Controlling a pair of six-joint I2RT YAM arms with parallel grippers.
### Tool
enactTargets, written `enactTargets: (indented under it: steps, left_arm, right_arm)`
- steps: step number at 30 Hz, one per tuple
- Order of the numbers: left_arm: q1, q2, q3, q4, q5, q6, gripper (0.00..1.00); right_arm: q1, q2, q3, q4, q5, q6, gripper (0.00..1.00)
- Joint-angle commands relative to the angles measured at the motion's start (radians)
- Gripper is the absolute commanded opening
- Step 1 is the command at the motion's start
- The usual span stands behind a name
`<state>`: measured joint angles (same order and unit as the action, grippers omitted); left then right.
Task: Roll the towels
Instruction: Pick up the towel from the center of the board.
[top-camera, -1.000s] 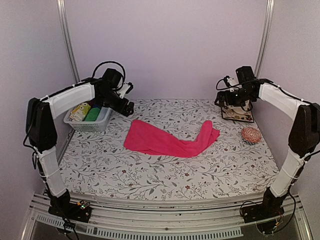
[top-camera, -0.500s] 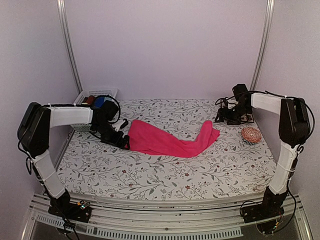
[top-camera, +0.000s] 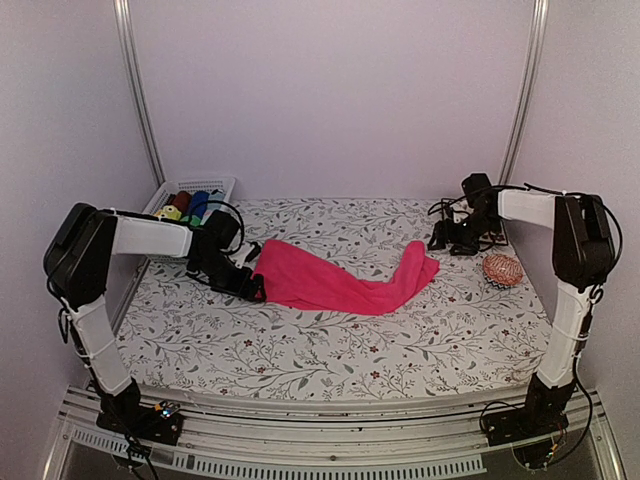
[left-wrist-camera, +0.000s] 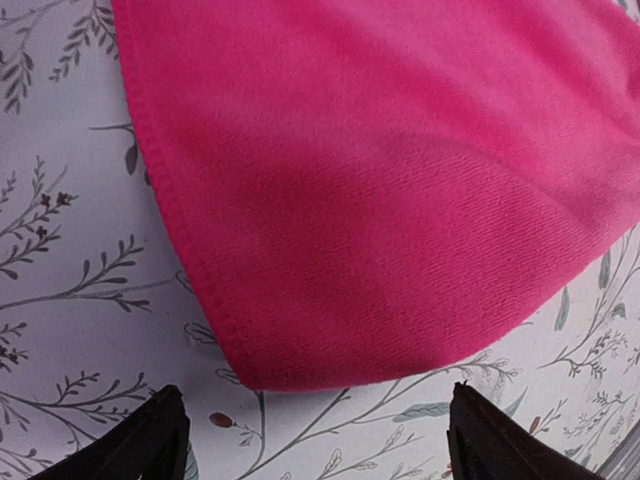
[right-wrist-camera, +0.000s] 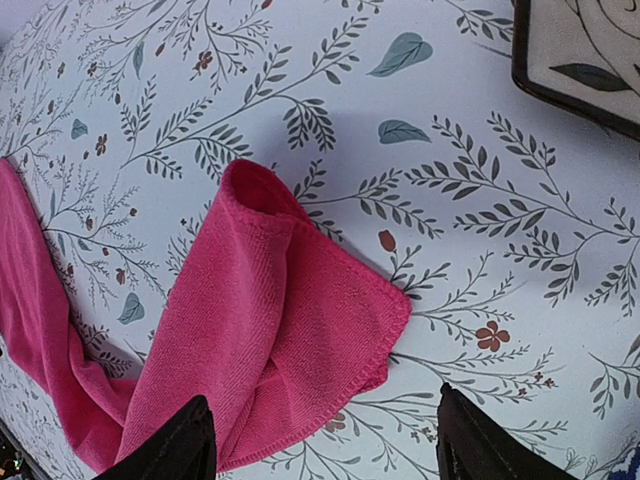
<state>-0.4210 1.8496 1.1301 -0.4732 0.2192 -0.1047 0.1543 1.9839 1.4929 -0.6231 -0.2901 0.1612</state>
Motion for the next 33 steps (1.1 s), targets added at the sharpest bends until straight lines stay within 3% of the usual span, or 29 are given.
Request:
enactTargets:
  steps: [1,9,14,17,20,31,33]
  left_arm:
    - [0.013,0.027,0.017,0.064,0.027,0.019,0.88]
    - [0.023,0.05,0.033,0.101,0.053,0.038,0.78]
    - [0.025,0.063,0.047,0.107,0.078,0.043,0.64]
    - [0.025,0.065,0.054,0.11,0.089,0.04,0.5]
    - [0.025,0.063,0.056,0.111,0.097,0.037,0.32]
    - [0.026,0.024,0.059,0.088,0.1,0.034,0.01]
    - [0.026,0.01,0.062,0.079,0.099,0.033,0.0]
  right_arm:
    - [-0.006,0.043,0.0,0.004,0.031,0.001,0.75]
    - [-0.006,0.117,0.022,0.015,0.053,0.021,0.71]
    - [-0.006,0.183,0.07,0.013,0.067,0.03,0.68]
    - [-0.005,0.213,0.099,0.008,0.054,0.036,0.64]
    - [-0.005,0.223,0.108,0.016,0.032,0.046,0.58]
    - [-0.004,0.239,0.092,0.032,-0.05,0.069,0.34]
    - [-0.004,0.243,0.09,0.034,-0.052,0.072,0.23]
